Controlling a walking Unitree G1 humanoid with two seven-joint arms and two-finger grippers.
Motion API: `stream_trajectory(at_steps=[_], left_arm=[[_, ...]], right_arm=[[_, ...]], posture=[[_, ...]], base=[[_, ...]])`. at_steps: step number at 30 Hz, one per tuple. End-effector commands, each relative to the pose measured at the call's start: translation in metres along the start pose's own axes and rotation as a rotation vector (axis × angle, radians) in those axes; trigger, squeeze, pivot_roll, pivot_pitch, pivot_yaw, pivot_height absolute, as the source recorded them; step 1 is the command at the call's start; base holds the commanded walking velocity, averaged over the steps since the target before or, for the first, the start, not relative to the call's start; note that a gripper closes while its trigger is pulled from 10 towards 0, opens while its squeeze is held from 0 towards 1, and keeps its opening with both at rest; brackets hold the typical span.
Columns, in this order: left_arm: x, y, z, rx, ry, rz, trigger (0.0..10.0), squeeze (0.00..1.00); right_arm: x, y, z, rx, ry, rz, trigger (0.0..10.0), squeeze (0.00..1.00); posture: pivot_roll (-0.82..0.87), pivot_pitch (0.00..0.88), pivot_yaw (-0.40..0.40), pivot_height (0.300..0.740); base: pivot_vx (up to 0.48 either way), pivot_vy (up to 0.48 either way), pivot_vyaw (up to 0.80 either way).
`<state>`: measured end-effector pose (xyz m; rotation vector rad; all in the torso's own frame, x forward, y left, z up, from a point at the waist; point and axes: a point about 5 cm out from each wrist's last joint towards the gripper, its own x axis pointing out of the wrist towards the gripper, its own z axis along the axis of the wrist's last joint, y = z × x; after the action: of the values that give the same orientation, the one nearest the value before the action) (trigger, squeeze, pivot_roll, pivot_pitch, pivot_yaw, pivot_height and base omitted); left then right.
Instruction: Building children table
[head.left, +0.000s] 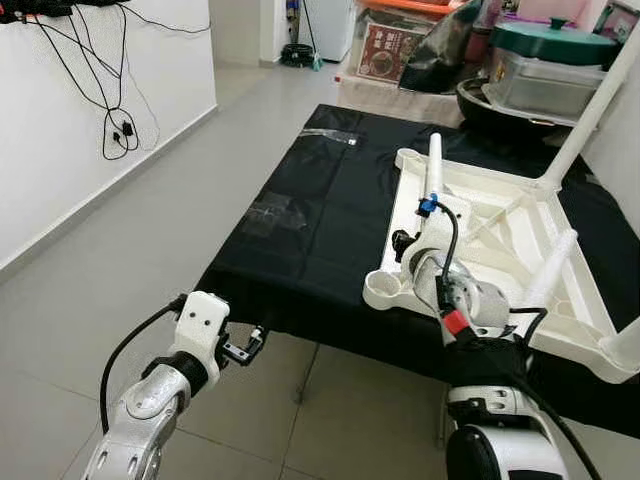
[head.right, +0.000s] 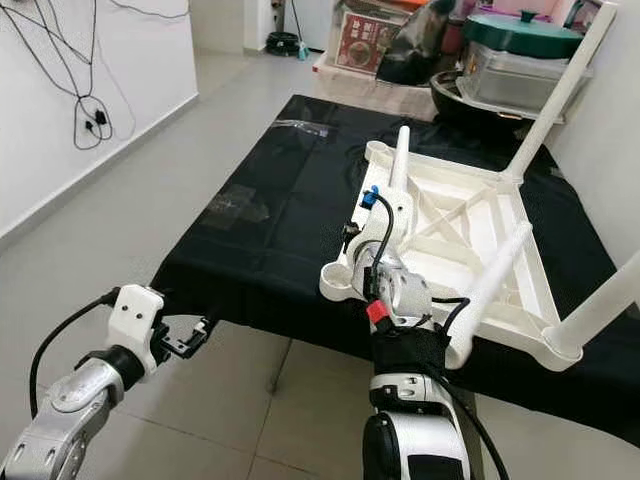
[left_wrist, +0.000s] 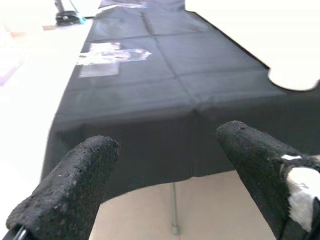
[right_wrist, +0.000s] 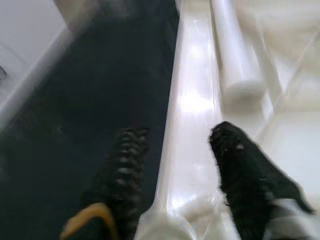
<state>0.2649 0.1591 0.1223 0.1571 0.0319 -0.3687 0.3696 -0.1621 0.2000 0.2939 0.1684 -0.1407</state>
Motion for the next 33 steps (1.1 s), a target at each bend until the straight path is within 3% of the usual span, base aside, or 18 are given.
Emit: stream_trajectory(at_steps=[1, 3, 10, 33], left_arm=[[0.004, -0.002, 0.000, -0.004, -0.006, 0.009, 10.0, 0.00], [0.005, -0.002, 0.000, -0.003, -0.010, 0.018, 10.0, 0.00], [0.007, -0.001, 0.000, -0.003, -0.010, 0.038, 10.0, 0.00], [0.012, 0.002, 0.007, -0.052, -0.049, 0.120, 10.0, 0.00]], right_arm=[[-0.011, 0.007, 0.033, -0.015, -0.237, 0.112, 10.0, 1.00], [-0.018, 0.012, 0.047, -0.047, -0.353, 0.174, 10.0, 1.00], [-0.025, 0.018, 0.058, -0.148, -0.438, 0.201, 10.0, 1.00], [-0.032, 0.020, 0.041, -0.213, -0.447, 0.210, 10.0, 1.00]], posture=[[0.05, 0.000, -0.111, 0.740], [0.05, 0.000, -0.110, 0.740], [0.05, 0.000, -0.111, 0.740], [0.05, 0.000, -0.111, 0.740]], base=[[0.000, 0.000, 0.00], [0.000, 0.000, 0.00], [0.000, 0.000, 0.00], [0.000, 0.000, 0.00]])
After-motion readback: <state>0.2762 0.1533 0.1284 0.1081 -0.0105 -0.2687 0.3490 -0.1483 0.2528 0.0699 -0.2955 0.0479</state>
